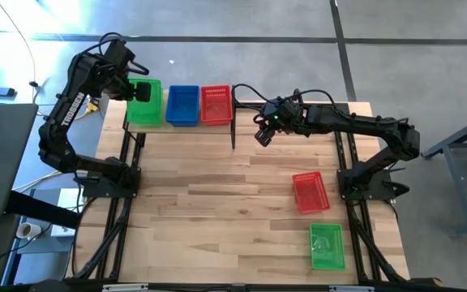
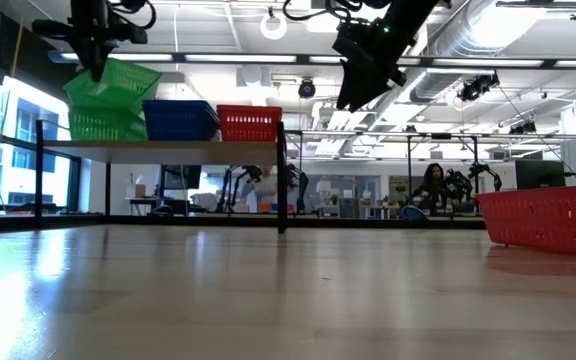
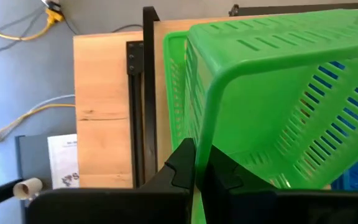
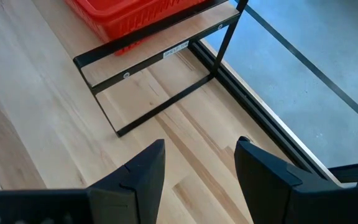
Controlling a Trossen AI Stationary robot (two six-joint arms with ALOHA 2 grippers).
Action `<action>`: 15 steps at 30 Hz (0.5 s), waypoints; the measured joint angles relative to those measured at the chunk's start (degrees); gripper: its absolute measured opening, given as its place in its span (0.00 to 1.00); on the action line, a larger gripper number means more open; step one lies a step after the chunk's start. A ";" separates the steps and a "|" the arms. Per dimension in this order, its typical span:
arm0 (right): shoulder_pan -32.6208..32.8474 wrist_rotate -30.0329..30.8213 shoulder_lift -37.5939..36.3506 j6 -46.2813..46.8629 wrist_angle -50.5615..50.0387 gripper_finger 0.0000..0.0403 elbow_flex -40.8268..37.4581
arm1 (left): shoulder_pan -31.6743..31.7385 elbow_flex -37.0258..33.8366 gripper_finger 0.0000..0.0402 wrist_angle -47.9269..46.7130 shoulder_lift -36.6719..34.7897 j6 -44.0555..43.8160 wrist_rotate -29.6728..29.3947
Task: Stack baskets on shelf by color
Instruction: Stack the top green bin on top of the green bin on the shelf
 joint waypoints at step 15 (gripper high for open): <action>0.00 0.01 0.00 -0.20 0.02 0.44 0.00 | 0.78 0.00 0.08 -0.02 -0.04 -0.82 2.08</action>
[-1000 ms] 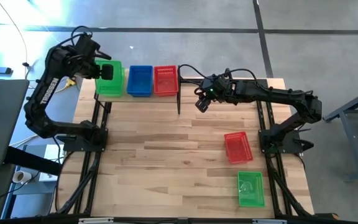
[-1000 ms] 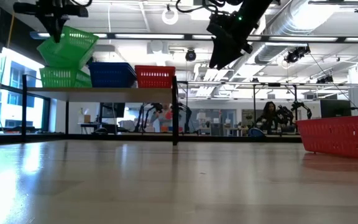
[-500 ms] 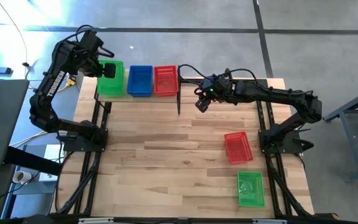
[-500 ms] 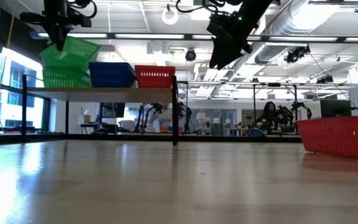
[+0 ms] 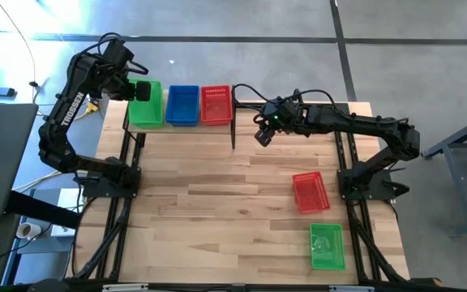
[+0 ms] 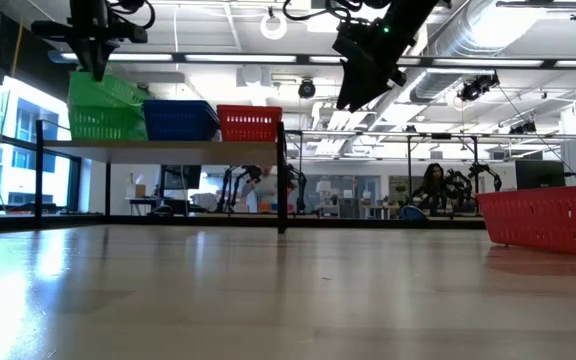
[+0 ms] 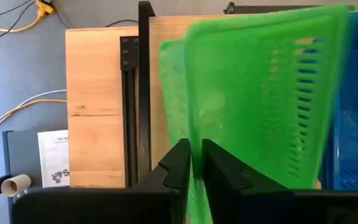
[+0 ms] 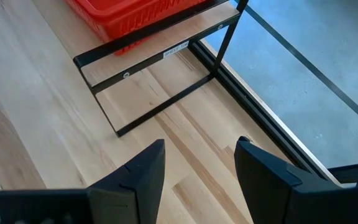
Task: Stack baskets on shelf by color
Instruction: Stack the top green bin on top of the green bin on the shelf
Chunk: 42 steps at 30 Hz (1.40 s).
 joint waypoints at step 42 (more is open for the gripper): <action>0.00 0.00 0.00 0.44 0.69 0.44 0.00 | -5.40 -6.54 0.12 0.00 0.13 -6.63 -7.89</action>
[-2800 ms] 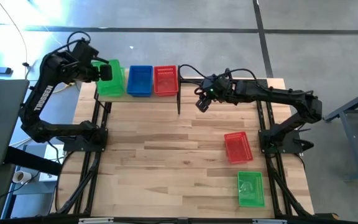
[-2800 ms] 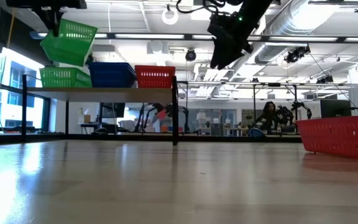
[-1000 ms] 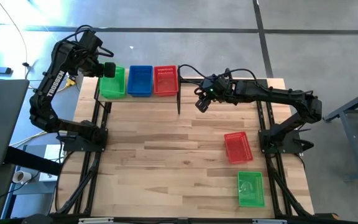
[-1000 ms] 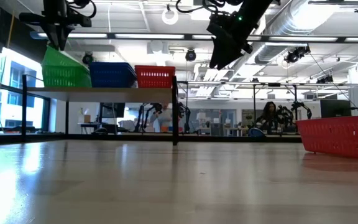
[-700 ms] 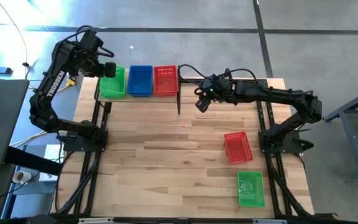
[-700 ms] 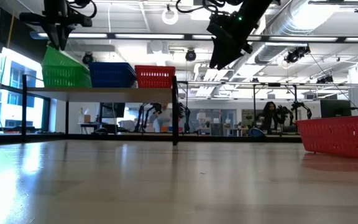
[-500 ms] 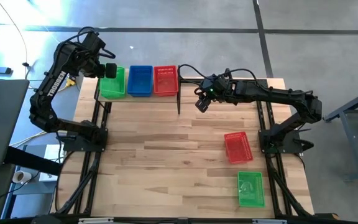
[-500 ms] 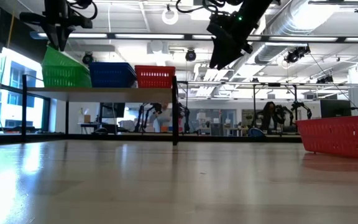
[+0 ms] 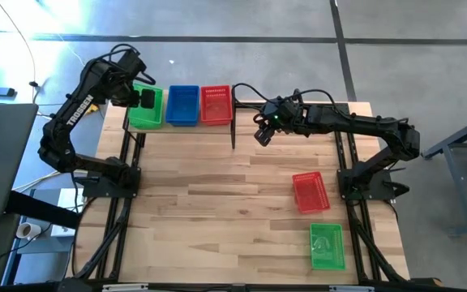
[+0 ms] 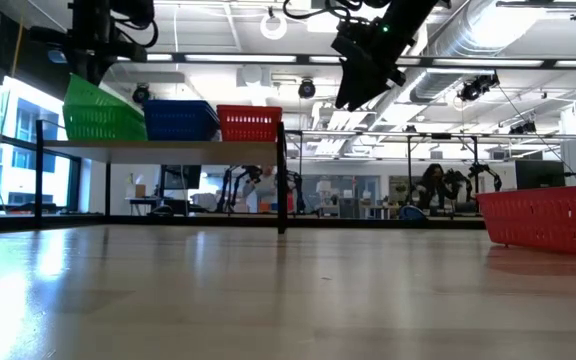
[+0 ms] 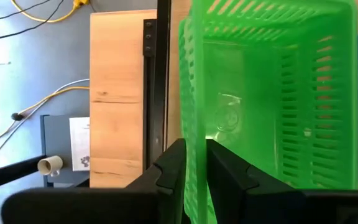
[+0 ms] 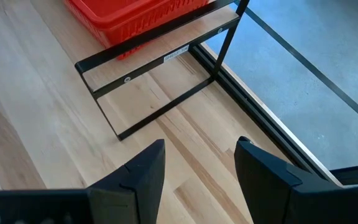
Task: Stack baskets on shelf by color
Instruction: Stack the top green bin on top of the green bin on the shelf
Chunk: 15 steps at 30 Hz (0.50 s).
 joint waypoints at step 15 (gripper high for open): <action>0.00 0.02 0.00 -0.01 0.01 0.44 0.00 | -0.02 0.00 0.01 0.01 -0.01 -2.55 0.13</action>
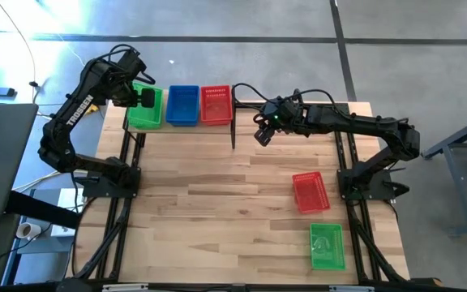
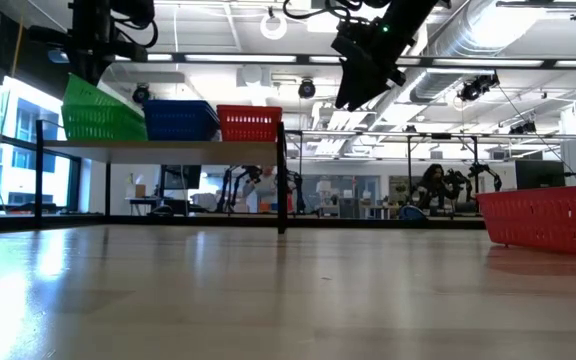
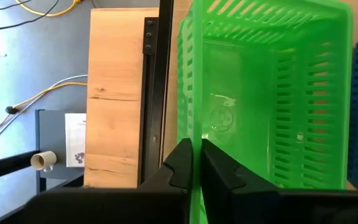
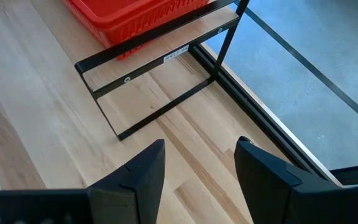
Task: Stack baskets on shelf by color
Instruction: Stack the top green bin on top of the green bin on the shelf
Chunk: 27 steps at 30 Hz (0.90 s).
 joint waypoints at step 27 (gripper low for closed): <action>0.00 -0.04 0.00 -0.03 0.00 0.44 0.00 | 0.04 3.80 0.00 0.01 -1.82 -1.46 5.86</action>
